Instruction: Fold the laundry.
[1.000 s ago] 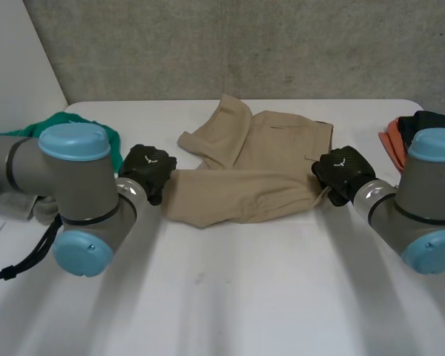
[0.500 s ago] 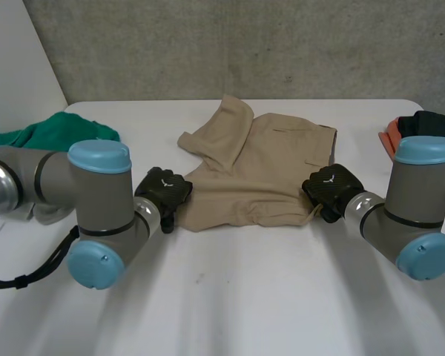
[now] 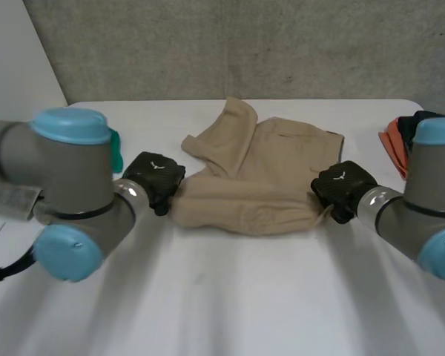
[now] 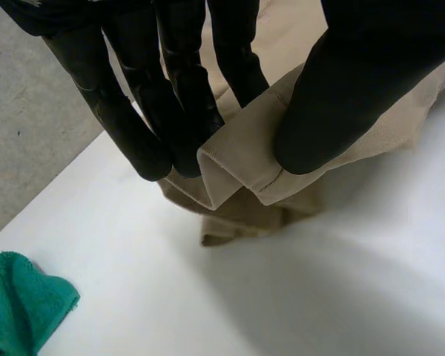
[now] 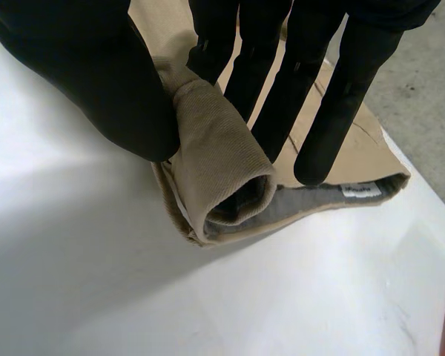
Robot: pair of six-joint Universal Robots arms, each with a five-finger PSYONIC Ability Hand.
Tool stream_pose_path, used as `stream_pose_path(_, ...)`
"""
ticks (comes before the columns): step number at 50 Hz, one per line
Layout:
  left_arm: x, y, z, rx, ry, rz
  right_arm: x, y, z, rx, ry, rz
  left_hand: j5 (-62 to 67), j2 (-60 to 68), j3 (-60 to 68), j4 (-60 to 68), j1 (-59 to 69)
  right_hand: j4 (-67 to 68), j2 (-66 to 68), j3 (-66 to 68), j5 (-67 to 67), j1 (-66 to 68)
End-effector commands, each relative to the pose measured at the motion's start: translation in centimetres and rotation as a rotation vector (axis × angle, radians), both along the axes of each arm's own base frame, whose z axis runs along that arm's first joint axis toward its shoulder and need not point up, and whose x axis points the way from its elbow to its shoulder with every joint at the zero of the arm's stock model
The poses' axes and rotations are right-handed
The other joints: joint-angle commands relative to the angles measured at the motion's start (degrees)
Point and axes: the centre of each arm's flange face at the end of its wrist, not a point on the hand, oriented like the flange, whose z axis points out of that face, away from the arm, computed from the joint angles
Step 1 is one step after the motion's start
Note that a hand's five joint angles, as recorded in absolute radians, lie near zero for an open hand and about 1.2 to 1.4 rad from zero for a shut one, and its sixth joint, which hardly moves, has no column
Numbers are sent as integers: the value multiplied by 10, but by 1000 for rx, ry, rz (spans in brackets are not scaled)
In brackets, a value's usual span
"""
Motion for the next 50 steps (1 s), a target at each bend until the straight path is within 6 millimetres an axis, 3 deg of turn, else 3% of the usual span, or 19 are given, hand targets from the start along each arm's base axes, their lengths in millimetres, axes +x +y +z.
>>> stream_pose_path(1, 29, 50, 26, 119, -61, -42, -19, 39, 32, 123, 160, 54, 139, 115, 121, 116, 145, 114, 139, 114, 135, 177)
stream_pose_path(7, 53, 98, 17, 361, -310, -161, -43, 89, 44, 368, 385, 199, 139, 115, 121, 116, 145, 114, 139, 114, 135, 177)
stream_pose_path(10, 52, 103, 13, 404, -345, -191, -45, 99, 44, 403, 432, 257, 139, 115, 121, 116, 145, 114, 139, 114, 135, 177)
stream_pose_path(12, 47, 98, 12, 383, -340, -192, -43, 98, 41, 389, 425, 257, 139, 115, 121, 116, 145, 114, 139, 114, 135, 177)
stream_pose_path(16, 32, 65, 18, 254, -290, -140, -30, 85, 31, 313, 384, 228, 139, 115, 121, 116, 145, 114, 139, 114, 135, 177)
stream_pose_path(19, 18, 33, 33, 124, -216, -85, -19, 63, 30, 212, 346, 182, 139, 115, 121, 116, 145, 114, 139, 114, 135, 177)
stream_pose_path(20, 11, 14, 46, 39, -164, -53, -13, 47, 35, 139, 322, 144, 139, 115, 121, 116, 145, 114, 139, 114, 135, 177)
stream_pose_path(23, 0, -12, 72, -93, -72, -12, -5, 21, 54, 0, 266, 63, 139, 115, 121, 116, 145, 114, 139, 114, 135, 177)
stream_pose_path(24, -6, -25, 96, -188, 5, 13, 0, 1, 77, -116, 202, -6, 139, 115, 121, 116, 145, 114, 139, 114, 135, 177)
stream_pose_path(26, -11, -34, 128, -306, 107, 26, 3, -18, 105, -251, 116, -80, 139, 115, 121, 116, 145, 114, 139, 114, 135, 177)
stream_pose_path(27, -11, -42, 162, -429, 215, 47, 6, -34, 136, -392, 9, -143, 139, 115, 121, 116, 145, 114, 139, 114, 135, 177)
stream_pose_path(30, -7, -52, 208, -614, 372, 77, 7, -51, 182, -597, -157, -207, 139, 115, 121, 116, 145, 114, 139, 114, 135, 177)
stream_pose_path(31, -3, -55, 236, -731, 466, 98, 7, -57, 208, -716, -261, -225, 139, 115, 121, 116, 145, 114, 139, 114, 135, 177)
stream_pose_path(35, 13, -55, 279, -922, 615, 168, 10, -61, 251, -927, -448, -219, 139, 115, 121, 116, 145, 114, 139, 114, 135, 177)
stream_pose_path(38, 15, -57, 278, -919, 611, 185, 15, -62, 257, -982, -484, -202, 139, 115, 121, 116, 145, 114, 139, 114, 135, 177)
stream_pose_path(42, 12, -63, 251, -810, 547, 182, 32, -63, 240, -945, -488, -135, 139, 115, 121, 116, 145, 114, 139, 114, 135, 177)
stream_pose_path(45, 12, -68, 219, -704, 490, 187, 42, -69, 212, -867, -466, -96, 139, 115, 121, 116, 145, 114, 139, 114, 135, 177)
stream_pose_path(50, 7, -73, 155, -546, 406, 180, 49, -75, 143, -655, -374, -93, 139, 115, 121, 116, 145, 114, 139, 114, 135, 177)
